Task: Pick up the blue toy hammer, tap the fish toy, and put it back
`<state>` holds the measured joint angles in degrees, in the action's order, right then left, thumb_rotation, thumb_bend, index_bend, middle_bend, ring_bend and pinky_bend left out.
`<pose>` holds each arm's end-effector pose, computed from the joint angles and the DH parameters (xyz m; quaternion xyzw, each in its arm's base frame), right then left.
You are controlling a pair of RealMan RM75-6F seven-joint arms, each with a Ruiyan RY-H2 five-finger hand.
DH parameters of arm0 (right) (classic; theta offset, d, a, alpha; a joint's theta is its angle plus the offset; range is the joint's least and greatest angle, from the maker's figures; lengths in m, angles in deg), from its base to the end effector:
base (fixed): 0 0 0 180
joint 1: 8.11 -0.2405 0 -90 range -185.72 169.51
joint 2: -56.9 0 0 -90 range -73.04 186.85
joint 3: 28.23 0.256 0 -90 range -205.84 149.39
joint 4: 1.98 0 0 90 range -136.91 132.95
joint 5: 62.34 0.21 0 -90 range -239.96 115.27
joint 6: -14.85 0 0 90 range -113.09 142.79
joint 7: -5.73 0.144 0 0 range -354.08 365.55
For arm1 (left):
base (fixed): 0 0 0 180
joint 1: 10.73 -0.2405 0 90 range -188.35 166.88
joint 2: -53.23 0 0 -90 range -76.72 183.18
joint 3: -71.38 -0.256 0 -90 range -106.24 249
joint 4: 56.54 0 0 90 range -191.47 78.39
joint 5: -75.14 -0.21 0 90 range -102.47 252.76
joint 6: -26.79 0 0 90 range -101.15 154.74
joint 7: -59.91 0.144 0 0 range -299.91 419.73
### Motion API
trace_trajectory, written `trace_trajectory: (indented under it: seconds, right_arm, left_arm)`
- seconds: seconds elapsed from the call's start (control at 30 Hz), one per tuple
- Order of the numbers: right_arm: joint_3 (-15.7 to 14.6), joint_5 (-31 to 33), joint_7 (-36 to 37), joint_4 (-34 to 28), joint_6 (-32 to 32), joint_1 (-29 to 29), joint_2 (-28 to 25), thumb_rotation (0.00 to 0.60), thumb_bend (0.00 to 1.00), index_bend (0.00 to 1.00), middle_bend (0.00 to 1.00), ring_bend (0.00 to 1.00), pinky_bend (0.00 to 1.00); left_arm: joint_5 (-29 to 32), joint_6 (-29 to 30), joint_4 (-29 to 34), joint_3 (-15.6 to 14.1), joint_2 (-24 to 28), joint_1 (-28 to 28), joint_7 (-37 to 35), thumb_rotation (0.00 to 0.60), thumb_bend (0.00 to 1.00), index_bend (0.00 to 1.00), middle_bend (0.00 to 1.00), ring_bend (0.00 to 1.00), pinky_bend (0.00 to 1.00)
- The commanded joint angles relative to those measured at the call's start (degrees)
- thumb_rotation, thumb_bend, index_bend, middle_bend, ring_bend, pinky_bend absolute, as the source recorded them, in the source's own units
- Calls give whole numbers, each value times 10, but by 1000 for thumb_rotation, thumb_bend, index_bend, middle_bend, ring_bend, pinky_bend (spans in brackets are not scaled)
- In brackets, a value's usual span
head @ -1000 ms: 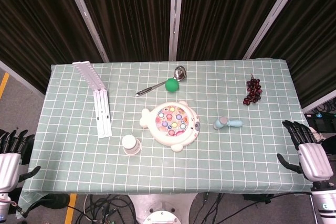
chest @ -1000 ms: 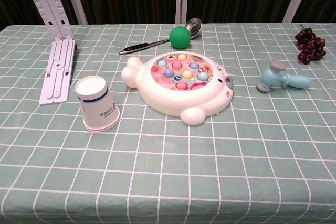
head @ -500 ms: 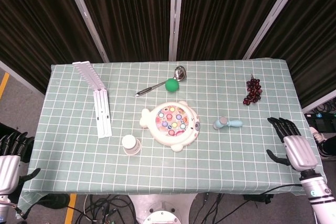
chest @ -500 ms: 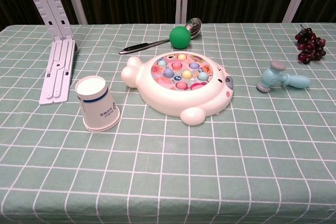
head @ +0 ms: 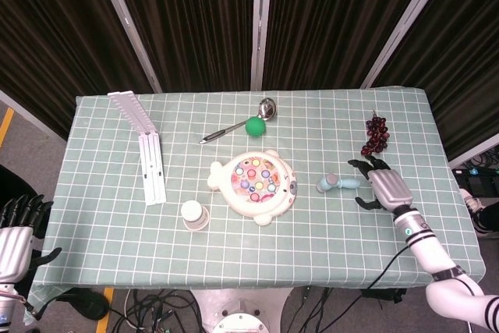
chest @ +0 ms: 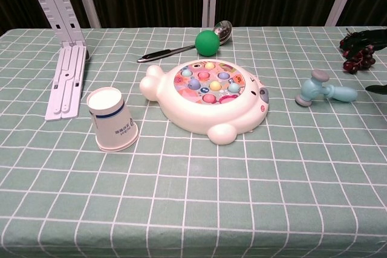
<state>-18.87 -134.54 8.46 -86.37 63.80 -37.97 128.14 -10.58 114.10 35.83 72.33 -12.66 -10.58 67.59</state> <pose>-0.2646 -0.3258 0.0788 0.6838 -0.4741 0.3267 0.4484 -0.3226 0.1479 0.1499 -0.5962 -0.3809 -0.3333 0.6232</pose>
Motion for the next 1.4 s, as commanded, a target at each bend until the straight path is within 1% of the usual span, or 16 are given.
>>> trace_trajectory:
  seconds: [0.03, 0.23, 0.4, 0.57, 0.63, 0.87, 1.27, 1.4]
  right_arm:
    - [7, 21, -8, 28, -21, -17, 27, 600, 192, 201, 240, 82, 146]
    - [7, 41, -7, 69, -51, -40, 65, 600, 194, 269, 285, 134, 194]
    - [7, 46, 5, 102, -60, -51, 93, 600, 200, 343, 322, 179, 241]
    - [6, 44, 12, 129, -65, -60, 114, 600, 223, 370, 338, 197, 252]
    - [6, 43, 15, 135, -66, -62, 118, 600, 226, 382, 352, 212, 258]
    - [5, 43, 27, 150, -66, -64, 125, 600, 244, 425, 411, 286, 324]
    - [2, 36, 41, 172, -70, -72, 139, 600, 266, 462, 451, 326, 357]
    - [1, 33, 44, 176, -67, -72, 143, 600, 277, 482, 467, 343, 381]
  left_arm:
    - [2, -4, -3, 1, -1, 3, -3, 600, 0, 167, 105, 0, 0]
    - [2, -8, -7, 1, -3, 6, -5, 600, 0, 167, 105, 0, 0]
    - [3, -7, -8, 0, -3, 5, -6, 600, 0, 167, 105, 0, 0]
    - [4, -6, -8, -1, -2, 4, -7, 600, 0, 167, 105, 0, 0]
    - [4, -5, -8, -1, -2, 4, -7, 600, 0, 167, 105, 0, 0]
    - [6, -5, -10, -2, -3, 2, -9, 600, 0, 167, 105, 0, 0]
    - [11, -7, -18, -2, -5, 2, -16, 600, 0, 167, 105, 0, 0]
    - [10, -5, -20, -2, -6, 1, -17, 600, 0, 167, 105, 0, 0]
